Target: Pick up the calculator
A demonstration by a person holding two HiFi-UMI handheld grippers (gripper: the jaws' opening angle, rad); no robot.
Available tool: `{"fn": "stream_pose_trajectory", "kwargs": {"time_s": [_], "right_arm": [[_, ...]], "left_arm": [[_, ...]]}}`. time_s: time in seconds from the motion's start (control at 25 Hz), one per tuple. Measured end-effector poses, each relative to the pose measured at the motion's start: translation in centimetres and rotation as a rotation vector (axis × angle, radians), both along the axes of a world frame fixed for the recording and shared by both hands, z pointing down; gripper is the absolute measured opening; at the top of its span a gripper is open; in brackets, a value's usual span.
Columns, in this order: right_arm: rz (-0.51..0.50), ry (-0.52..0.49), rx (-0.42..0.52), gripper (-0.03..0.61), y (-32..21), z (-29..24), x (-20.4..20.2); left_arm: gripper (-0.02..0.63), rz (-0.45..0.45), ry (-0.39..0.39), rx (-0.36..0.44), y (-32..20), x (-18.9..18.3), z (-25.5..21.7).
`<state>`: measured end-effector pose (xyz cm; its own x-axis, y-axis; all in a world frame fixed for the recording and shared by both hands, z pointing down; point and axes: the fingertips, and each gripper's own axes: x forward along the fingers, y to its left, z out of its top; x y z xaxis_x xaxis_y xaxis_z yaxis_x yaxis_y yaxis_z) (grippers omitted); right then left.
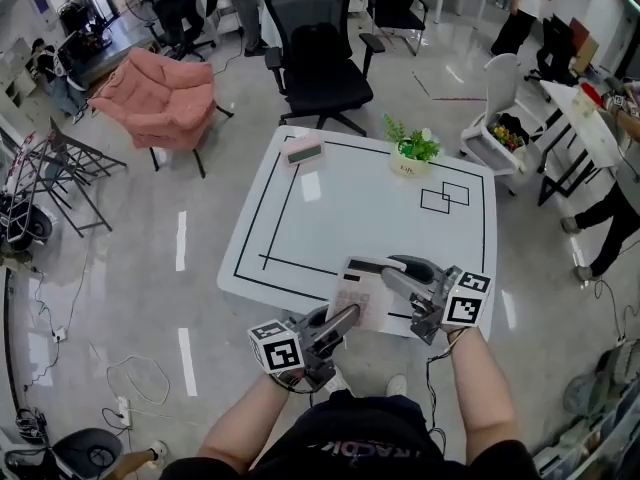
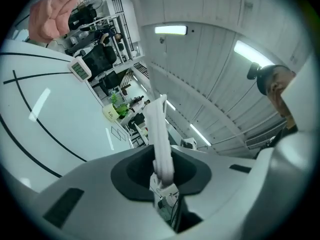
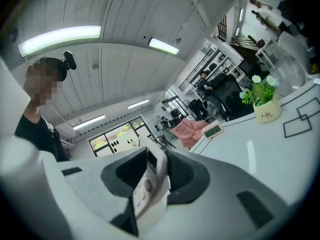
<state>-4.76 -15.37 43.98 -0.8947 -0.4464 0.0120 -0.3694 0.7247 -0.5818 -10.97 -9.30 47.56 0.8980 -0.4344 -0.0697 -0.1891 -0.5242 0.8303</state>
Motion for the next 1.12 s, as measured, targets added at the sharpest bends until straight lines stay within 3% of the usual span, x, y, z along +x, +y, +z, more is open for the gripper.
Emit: {"fn": "stream_pose_trajectory", "kwargs": {"time_s": [0.16, 0.32, 0.48, 0.56, 0.68, 1.12], "right_arm": [[0.053, -0.003, 0.017, 0.12, 1.7, -0.4, 2.9], [0.2, -0.026, 0.032, 0.12, 3.5, -0.9, 8.5], [0.344, 0.155, 0.123, 0.101, 6.2, -0.6, 13.6], [0.374, 0.253, 0.176, 0.015, 8.0, -0.6, 15.0], [0.38, 0.35, 0.253, 0.002, 11.0, -1.1, 16.0], [0.277, 0.363, 0.346, 0.002, 20.4, -2.9, 15.6]], "left_arm": [[0.066, -0.024, 0.013, -0.001, 1.8, 1.7, -0.6], [0.064, -0.118, 0.052, -0.016, 3.7, 2.8, -0.9], [0.064, -0.228, 0.039, -0.013, 5.6, 4.0, -1.3], [0.064, -0.28, 0.011, 0.002, 6.7, 4.5, -1.7], [0.064, -0.365, -0.042, 0.037, 8.5, 5.3, -2.3], [0.064, -0.609, -0.337, 0.151, 17.0, 7.6, -4.1]]}}
